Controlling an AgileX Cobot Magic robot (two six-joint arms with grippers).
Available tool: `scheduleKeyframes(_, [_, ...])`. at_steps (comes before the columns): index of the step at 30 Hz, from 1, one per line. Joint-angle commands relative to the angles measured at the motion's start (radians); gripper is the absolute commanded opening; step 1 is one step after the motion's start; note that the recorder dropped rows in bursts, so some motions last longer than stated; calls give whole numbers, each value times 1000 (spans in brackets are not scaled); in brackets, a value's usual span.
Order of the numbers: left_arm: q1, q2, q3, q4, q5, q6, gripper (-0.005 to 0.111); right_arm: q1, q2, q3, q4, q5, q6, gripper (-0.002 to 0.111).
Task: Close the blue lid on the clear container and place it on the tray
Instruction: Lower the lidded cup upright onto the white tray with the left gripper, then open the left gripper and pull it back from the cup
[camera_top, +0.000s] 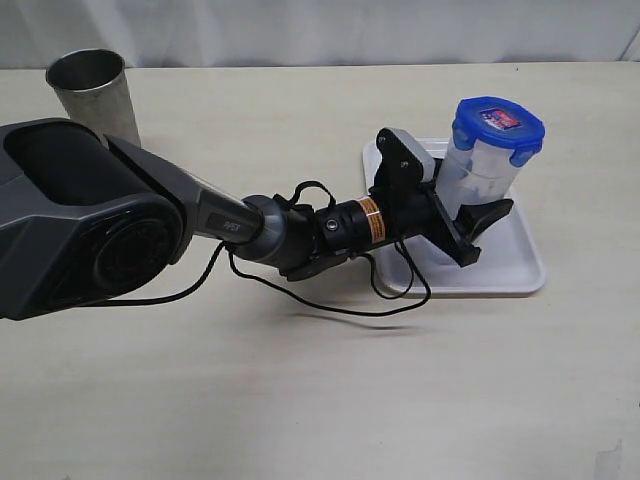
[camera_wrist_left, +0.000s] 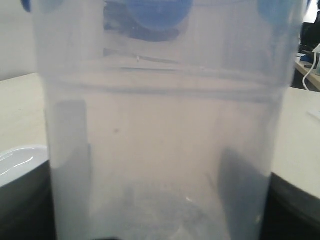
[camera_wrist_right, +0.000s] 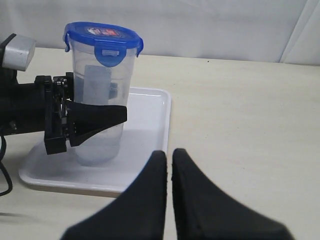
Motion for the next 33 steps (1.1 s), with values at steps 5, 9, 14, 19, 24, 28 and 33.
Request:
scheduleKeyframes(5, [0,-14,-7,-12,65,-6,89,-4,-6,2,-1,2,0,4])
scheduleKeyframes(9, [8,-14,-7,8,71,-6,92,-4,-6,2,-1,2,0,4])
scheduleKeyframes(14, [24,-16,-5,19,71,-6,92,-4,-6,2,-1,2,0,4])
scheduleKeyframes(19, [38,-23,-5,126,70,-6,92,-4,-6,2,-1,2,0,4])
scheduleKeyframes(24, [46,-42,-5,237,73,-10,92,-4,-6,2,-1,2,0,4])
scheduleKeyframes(28, [49,-53,-5,239,115,-35,92,-4,-6,2,-1,2,0,4])
scheduleKeyframes(33, [49,-53,-5,263,129,-57,92,-4,-6,2,-1,2,0,4])
